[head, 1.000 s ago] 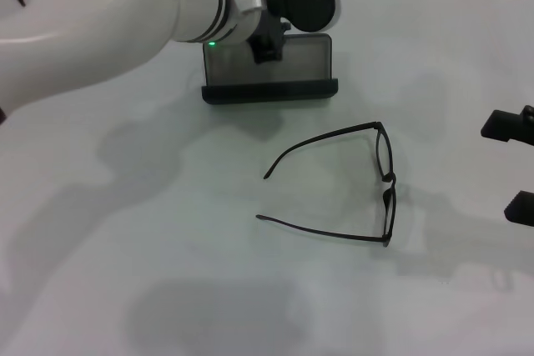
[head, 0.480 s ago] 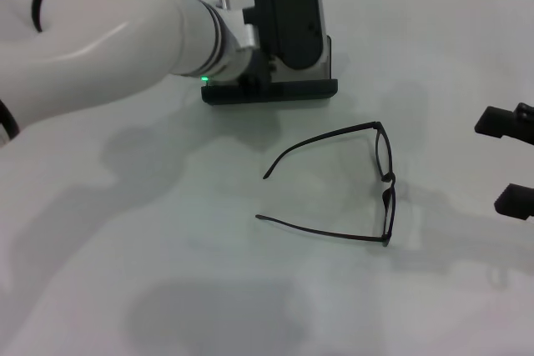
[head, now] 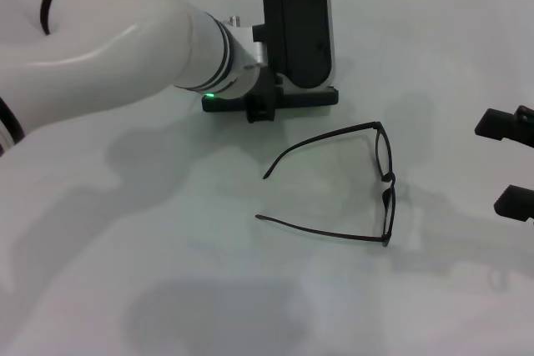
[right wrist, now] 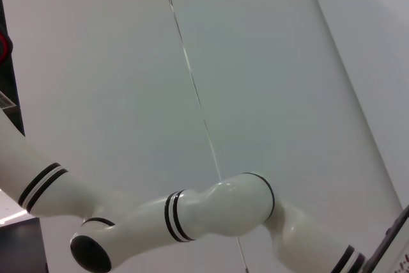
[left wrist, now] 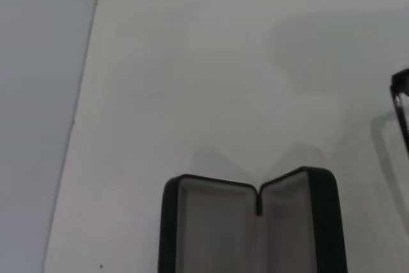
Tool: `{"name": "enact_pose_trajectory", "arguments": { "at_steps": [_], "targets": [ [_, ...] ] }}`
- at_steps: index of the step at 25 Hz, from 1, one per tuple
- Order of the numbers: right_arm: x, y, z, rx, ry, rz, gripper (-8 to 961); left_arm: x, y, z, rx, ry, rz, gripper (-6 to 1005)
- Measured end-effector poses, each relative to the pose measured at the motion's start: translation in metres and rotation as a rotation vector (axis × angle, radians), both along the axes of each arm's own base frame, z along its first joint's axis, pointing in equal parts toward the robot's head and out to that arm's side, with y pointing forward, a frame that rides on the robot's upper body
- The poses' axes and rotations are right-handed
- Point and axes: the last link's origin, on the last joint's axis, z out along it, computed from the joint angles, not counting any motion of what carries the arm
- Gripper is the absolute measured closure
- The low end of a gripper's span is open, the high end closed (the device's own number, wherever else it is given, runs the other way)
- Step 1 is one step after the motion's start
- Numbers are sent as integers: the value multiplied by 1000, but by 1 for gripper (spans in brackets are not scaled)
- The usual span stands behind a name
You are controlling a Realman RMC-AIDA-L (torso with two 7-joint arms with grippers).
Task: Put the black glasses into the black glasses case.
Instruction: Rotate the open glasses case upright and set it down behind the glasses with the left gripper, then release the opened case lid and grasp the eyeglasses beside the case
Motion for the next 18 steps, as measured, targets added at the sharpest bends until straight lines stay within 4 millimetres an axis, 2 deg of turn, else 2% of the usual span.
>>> {"name": "enact_pose_trajectory", "arguments": {
  "at_steps": [7,11,14,18],
  "targets": [
    [1,0,0,1,1,-2,89,-4,-11,-5,-39,33,5,940],
    [0,0,1,3,-1,0,92,4,-18,-3,-39,2,-12,940],
    [0,1,2,3,-3,3,94,16,-25,8,-22,-45,-37,941],
    [0,3,3,1,-8,3,96,32,-31,35,21,-107,-46,942]
  ]
}}
